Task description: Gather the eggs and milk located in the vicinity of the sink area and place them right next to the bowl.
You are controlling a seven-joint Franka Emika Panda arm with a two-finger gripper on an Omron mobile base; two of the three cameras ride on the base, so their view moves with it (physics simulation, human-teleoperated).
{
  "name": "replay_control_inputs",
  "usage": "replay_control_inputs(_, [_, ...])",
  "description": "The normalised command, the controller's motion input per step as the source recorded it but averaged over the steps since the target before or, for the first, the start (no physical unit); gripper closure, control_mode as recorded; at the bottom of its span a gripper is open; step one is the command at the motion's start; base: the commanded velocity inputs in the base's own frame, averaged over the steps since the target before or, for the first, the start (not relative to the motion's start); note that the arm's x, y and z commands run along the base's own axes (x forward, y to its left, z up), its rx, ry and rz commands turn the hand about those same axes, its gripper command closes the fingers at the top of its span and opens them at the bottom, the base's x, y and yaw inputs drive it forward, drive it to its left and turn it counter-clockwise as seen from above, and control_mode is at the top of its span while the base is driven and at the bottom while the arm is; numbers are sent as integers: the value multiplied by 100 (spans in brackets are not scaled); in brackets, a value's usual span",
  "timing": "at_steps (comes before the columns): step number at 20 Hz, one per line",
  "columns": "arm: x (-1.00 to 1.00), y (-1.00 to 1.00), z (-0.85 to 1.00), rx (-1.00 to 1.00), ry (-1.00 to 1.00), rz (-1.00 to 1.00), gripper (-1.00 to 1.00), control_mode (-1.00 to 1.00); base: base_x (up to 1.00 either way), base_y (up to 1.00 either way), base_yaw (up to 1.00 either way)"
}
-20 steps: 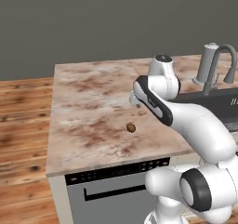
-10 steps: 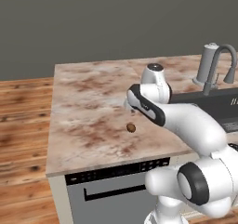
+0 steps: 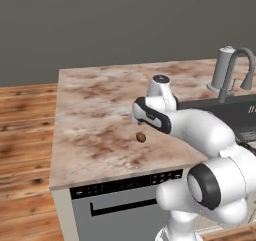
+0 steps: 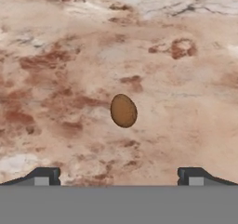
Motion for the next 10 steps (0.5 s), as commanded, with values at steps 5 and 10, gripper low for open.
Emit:
replay_control_inputs(5, [15,3,-29,-2,3,0,-100,-100,0,0,0])
replay_control_inputs(10, [10,0,-26,0,1,0,-100,-100,0,0,0])
